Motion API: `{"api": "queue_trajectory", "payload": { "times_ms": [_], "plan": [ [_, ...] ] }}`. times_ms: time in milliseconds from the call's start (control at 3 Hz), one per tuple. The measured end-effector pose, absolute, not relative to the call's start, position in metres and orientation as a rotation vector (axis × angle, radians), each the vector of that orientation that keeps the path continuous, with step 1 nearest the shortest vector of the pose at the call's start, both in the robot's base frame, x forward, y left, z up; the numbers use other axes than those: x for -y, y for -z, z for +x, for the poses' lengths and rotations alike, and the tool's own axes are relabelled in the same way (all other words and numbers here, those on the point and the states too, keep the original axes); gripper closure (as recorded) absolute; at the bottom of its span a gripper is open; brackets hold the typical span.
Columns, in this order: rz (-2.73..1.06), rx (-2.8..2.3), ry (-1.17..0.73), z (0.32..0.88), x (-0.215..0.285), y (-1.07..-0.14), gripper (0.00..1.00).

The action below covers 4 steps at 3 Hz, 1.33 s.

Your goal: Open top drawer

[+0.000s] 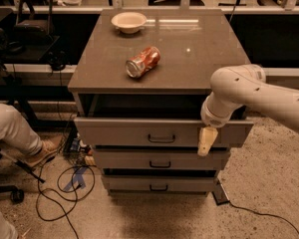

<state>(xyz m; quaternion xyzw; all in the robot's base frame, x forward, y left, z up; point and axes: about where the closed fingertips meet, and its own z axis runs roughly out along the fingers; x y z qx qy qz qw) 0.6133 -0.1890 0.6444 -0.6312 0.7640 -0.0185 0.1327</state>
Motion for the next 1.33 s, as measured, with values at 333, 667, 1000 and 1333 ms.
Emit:
{"api": "queue_trajectory", "payload": {
  "times_ms": [333, 667, 1000, 1333],
  "plan": [
    [-1.906, -2.230, 0.047, 0.606, 0.189, -0.646, 0.00],
    [-1.916, -2.299, 0.019, 0.584, 0.198, -0.650, 0.18],
    [-1.890, -2.367, -0.020, 0.556, 0.206, -0.653, 0.49],
    [-1.879, -2.386, -0.035, 0.545, 0.208, -0.653, 0.72]
  ]
}}
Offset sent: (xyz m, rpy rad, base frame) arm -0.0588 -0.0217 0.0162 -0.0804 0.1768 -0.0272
